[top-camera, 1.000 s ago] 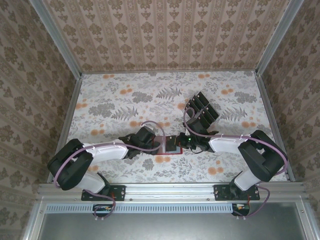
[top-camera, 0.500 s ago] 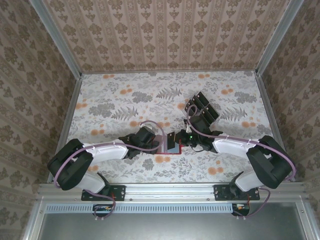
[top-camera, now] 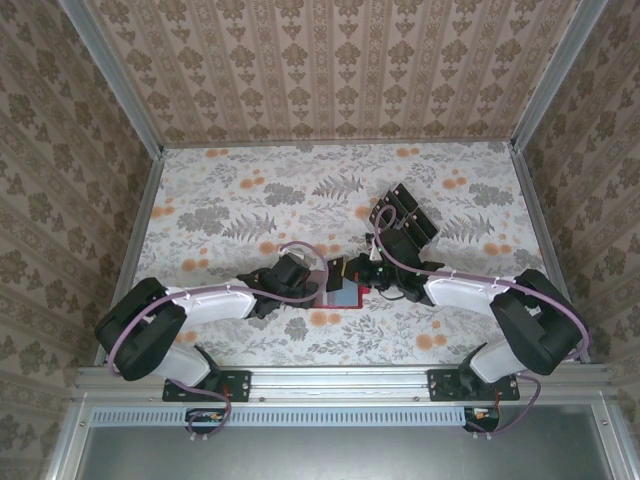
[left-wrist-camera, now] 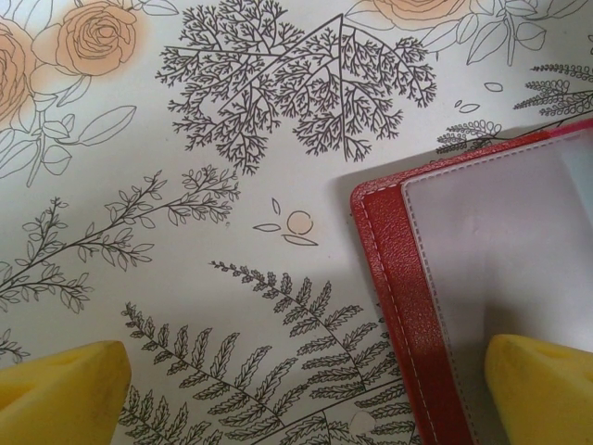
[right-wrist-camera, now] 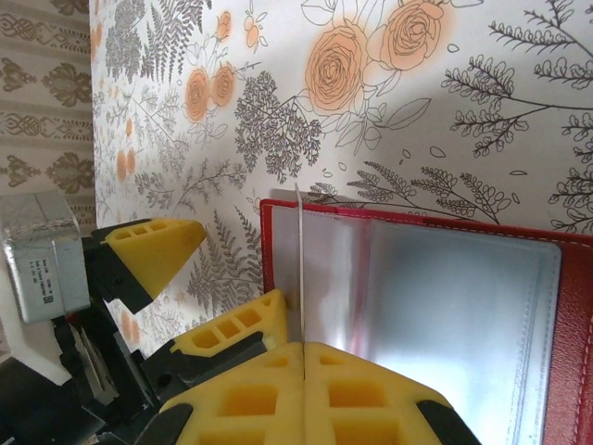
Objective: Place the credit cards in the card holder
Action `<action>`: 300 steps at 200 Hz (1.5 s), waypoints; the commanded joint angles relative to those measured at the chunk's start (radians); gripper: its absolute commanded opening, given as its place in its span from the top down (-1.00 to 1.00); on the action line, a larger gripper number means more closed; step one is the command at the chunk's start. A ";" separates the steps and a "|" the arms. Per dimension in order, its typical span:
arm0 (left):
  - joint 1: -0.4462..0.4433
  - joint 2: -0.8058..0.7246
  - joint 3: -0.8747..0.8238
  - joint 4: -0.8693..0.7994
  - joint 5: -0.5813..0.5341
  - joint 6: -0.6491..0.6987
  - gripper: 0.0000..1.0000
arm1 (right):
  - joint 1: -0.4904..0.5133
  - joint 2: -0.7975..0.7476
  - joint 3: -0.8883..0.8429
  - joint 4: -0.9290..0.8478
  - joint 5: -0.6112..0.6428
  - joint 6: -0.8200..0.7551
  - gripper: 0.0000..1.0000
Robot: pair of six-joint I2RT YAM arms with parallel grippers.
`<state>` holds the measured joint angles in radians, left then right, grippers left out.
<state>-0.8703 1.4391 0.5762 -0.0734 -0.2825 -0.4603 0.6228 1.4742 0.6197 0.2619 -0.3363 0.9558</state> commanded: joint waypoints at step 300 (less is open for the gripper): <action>-0.009 0.035 -0.022 -0.019 -0.014 -0.018 -1.00 | 0.022 0.074 -0.097 0.161 0.011 0.057 1.00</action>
<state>-0.8711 1.4525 0.5762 -0.0517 -0.2852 -0.4709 0.6361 1.5265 0.5335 0.3908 -0.3370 0.9997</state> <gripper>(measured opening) 0.997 0.068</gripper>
